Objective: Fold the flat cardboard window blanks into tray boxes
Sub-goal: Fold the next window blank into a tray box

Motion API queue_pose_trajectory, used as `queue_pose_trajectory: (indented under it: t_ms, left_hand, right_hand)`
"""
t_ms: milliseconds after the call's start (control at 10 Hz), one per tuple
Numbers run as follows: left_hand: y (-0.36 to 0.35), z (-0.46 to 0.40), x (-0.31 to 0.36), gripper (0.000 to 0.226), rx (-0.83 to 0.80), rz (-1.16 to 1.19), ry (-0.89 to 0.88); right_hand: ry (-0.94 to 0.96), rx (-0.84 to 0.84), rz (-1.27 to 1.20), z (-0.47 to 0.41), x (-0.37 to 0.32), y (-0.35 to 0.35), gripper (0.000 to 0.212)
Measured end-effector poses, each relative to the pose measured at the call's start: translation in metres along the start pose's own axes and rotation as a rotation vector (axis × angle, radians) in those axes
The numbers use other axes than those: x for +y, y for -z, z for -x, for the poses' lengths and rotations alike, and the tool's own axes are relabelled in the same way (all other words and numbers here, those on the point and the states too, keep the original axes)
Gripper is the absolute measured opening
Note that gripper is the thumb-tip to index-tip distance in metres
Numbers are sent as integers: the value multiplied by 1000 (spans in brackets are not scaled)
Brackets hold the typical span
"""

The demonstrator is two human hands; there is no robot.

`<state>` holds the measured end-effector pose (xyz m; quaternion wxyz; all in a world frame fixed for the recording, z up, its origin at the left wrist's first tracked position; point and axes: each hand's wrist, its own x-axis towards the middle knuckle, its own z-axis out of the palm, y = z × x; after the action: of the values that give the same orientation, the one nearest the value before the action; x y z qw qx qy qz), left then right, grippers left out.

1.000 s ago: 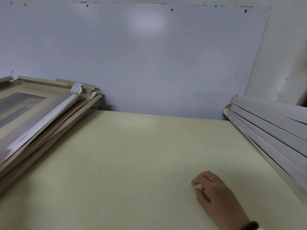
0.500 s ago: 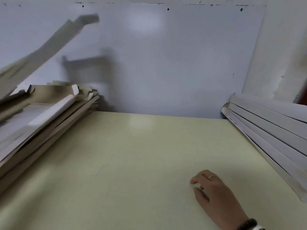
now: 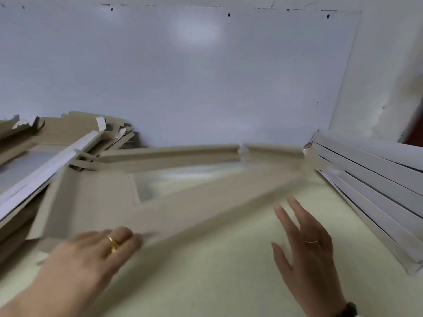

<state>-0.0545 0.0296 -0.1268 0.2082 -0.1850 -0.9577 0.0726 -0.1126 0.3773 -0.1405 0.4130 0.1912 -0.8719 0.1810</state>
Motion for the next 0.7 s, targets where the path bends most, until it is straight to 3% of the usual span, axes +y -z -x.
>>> queue_pose_trajectory:
  t_ms: [100,200,300,400,500,600,700]
  left_hand:
    - [13,-17,24,34,265,-16,-229]
    - [9,-17,17,36,218,69,-208]
    - [-14,-10,2,36,212,36,-139]
    - [-22,-7,-2,20,26,168,-8]
    - [-22,-7,4,47,-75,426,217]
    - [-32,-16,10,27,-70,569,329]
    - [-47,-28,10,14,-3,401,400]
  right_hand:
    - [125,-78,60,2,1,-4,58]
    - [254,-209,49,5,6,-9,30]
    - [277,-402,30,5,1,-8,26]
    - [332,-499,-13,9,-9,-12,19]
    - [233,-561,-139,6,-15,-11,38]
    - [44,-646,-308,-3,-8,-20,22]
    - [-53,-723,-246,-3,18,-34,36]
